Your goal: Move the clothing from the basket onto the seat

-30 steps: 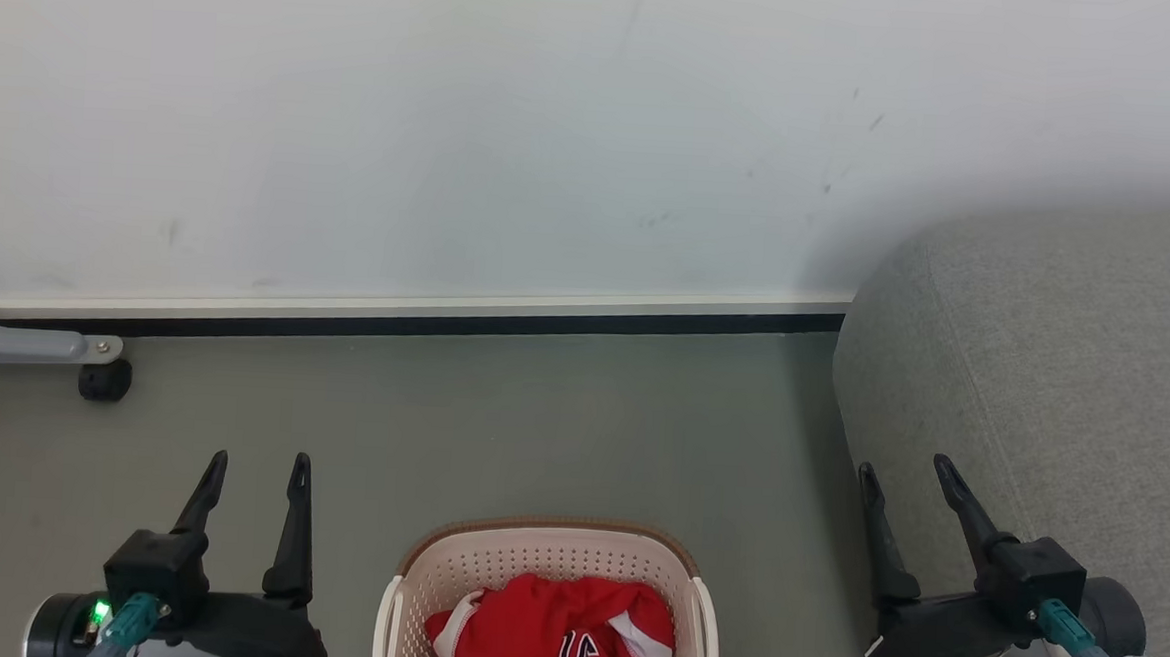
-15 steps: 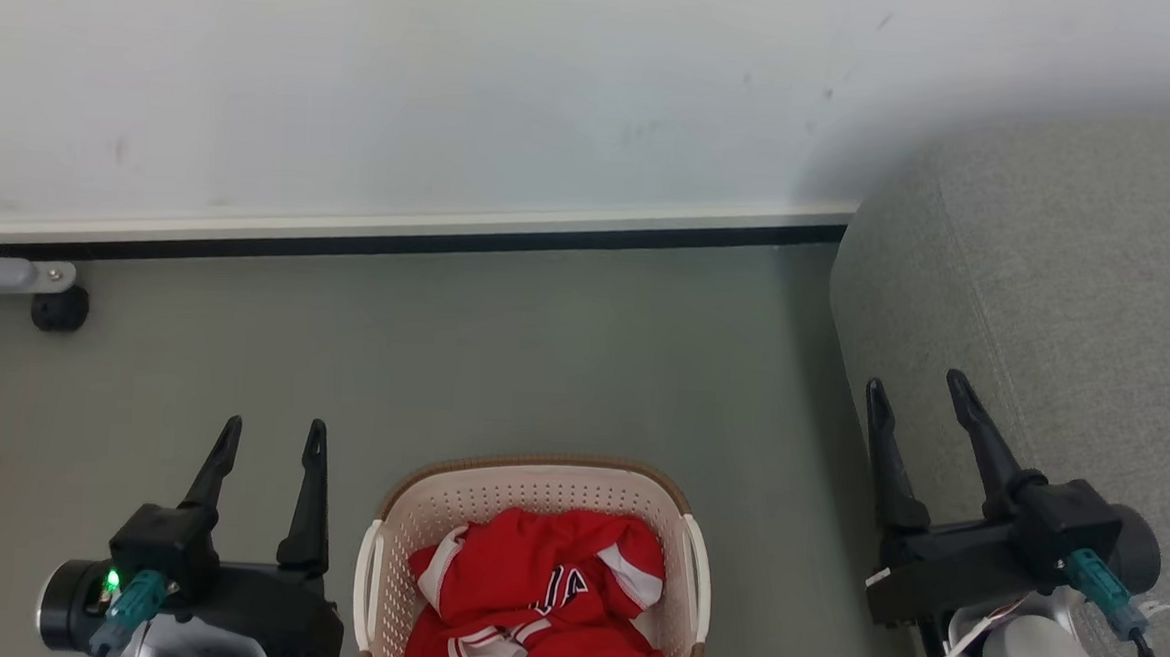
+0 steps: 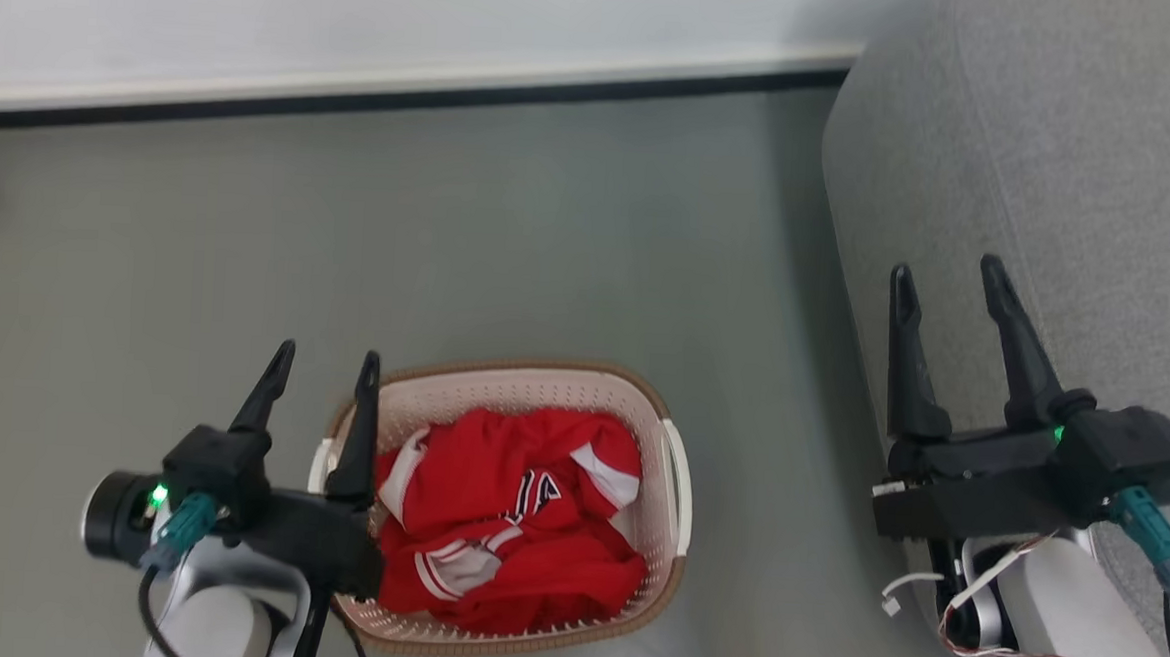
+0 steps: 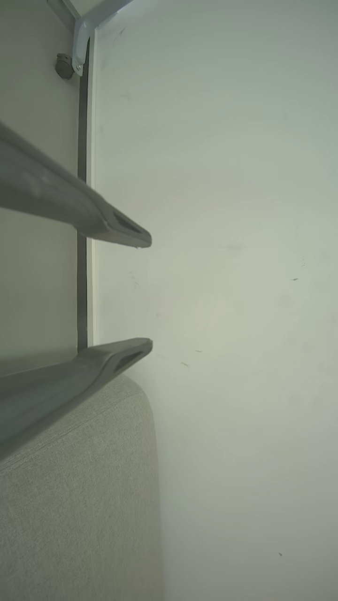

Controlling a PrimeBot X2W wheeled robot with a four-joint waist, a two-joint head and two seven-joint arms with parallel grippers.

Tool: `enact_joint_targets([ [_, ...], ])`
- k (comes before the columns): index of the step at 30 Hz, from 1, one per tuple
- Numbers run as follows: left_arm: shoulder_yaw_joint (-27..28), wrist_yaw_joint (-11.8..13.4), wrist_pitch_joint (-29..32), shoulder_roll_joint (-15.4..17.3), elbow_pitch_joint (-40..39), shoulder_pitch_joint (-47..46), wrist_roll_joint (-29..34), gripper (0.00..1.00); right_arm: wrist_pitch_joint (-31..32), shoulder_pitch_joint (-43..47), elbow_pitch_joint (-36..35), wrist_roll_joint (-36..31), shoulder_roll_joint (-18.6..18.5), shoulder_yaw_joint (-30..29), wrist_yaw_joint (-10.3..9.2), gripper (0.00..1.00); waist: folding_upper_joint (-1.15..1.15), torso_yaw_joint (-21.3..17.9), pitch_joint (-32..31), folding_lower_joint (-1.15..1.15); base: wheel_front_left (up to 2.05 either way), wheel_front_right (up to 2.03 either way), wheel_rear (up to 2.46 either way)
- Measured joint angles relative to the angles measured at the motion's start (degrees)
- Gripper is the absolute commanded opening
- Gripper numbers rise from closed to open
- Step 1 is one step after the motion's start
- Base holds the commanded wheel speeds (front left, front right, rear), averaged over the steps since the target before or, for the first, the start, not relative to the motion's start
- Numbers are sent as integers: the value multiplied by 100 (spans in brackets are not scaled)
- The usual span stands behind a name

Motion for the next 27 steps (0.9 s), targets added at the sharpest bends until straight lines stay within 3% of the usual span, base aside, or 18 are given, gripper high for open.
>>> enact_joint_targets([
  [15, -502, -400, 552, -25, 797, -1141, 287, 100, -1, -661, -647, -214, 177, -38, -7, 100, 1, -332, 1272, -1, 0, 0, 0],
  [27, -700, -554, 1078, 67, 2027, -1978, 567, 100, -2, -1151, -916, -352, 403, 47, -7, 100, 1, -672, 2391, 0, 0, 0, 0],
])
